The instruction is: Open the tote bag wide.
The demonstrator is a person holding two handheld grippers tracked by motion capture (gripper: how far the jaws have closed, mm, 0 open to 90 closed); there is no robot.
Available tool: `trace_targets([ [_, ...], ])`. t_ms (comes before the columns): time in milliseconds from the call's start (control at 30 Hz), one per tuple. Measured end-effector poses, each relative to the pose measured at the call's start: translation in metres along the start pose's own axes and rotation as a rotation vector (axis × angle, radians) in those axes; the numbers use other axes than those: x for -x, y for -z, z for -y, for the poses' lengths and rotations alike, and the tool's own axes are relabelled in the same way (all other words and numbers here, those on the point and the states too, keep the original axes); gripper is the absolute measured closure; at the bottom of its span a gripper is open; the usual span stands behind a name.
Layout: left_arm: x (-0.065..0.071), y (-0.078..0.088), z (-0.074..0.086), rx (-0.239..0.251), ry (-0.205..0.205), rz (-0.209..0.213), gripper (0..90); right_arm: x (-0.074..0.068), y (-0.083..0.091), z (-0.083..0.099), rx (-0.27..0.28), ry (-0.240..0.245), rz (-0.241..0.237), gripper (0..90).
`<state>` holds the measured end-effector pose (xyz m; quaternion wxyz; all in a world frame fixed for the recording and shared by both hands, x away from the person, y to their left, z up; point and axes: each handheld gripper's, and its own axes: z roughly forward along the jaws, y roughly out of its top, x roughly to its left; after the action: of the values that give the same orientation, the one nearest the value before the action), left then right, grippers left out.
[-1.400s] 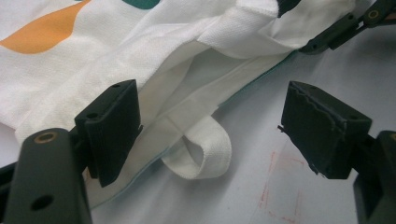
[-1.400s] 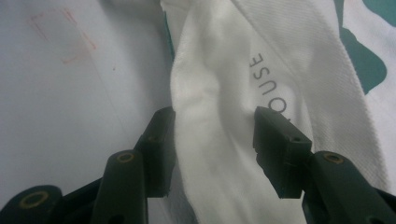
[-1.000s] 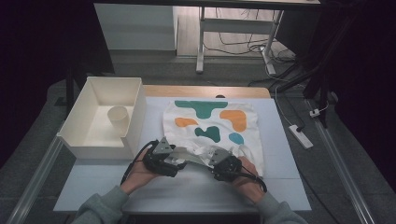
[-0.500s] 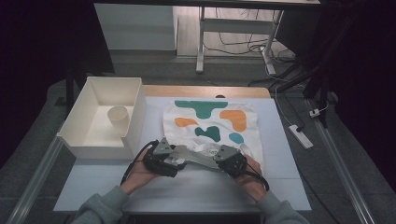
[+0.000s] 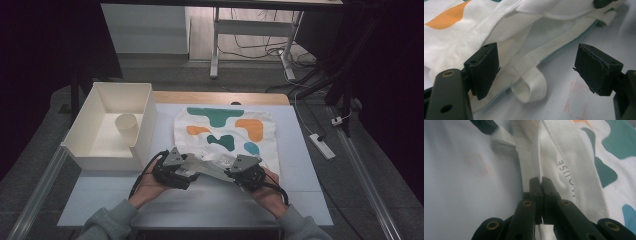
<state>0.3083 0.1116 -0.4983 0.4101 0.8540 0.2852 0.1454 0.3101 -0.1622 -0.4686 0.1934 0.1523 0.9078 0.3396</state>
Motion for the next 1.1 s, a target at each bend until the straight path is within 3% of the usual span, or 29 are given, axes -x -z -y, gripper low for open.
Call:
trace_targets([
  [33, 0.000, 0.001, 0.000, 0.002, -0.001, -0.003, 19.9, -0.003, 0.004, -0.004, 0.016, -0.005, -0.026, 88.8],
  [167, 0.002, 0.006, 0.000, 0.018, -0.004, -0.003, 19.9, -0.004, 0.012, -0.011, 0.046, -0.006, -0.054, 88.8],
  [233, 0.005, 0.010, 0.000, 0.028, -0.010, 0.000, 19.9, -0.004, 0.021, -0.017, 0.081, -0.018, -0.078, 88.8],
  [267, 0.006, 0.011, 0.000, 0.032, -0.015, 0.001, 19.9, -0.002, 0.032, -0.022, 0.124, -0.018, -0.092, 88.8],
  [433, 0.010, 0.012, -0.001, 0.037, -0.024, 0.006, 20.1, 0.009, 0.048, -0.027, 0.175, -0.031, -0.037, 88.8],
  [467, 0.010, 0.011, -0.001, 0.036, -0.024, 0.007, 20.1, 0.017, 0.049, -0.025, 0.192, -0.057, -0.001, 88.8],
  [600, 0.009, 0.009, -0.001, 0.033, -0.022, 0.007, 20.2, 0.034, 0.040, -0.020, 0.188, -0.086, 0.061, 88.7],
  [1100, 0.009, 0.002, -0.006, 0.027, -0.027, 0.016, 20.4, 0.093, 0.008, -0.005, 0.147, -0.208, 0.162, 88.7],
])
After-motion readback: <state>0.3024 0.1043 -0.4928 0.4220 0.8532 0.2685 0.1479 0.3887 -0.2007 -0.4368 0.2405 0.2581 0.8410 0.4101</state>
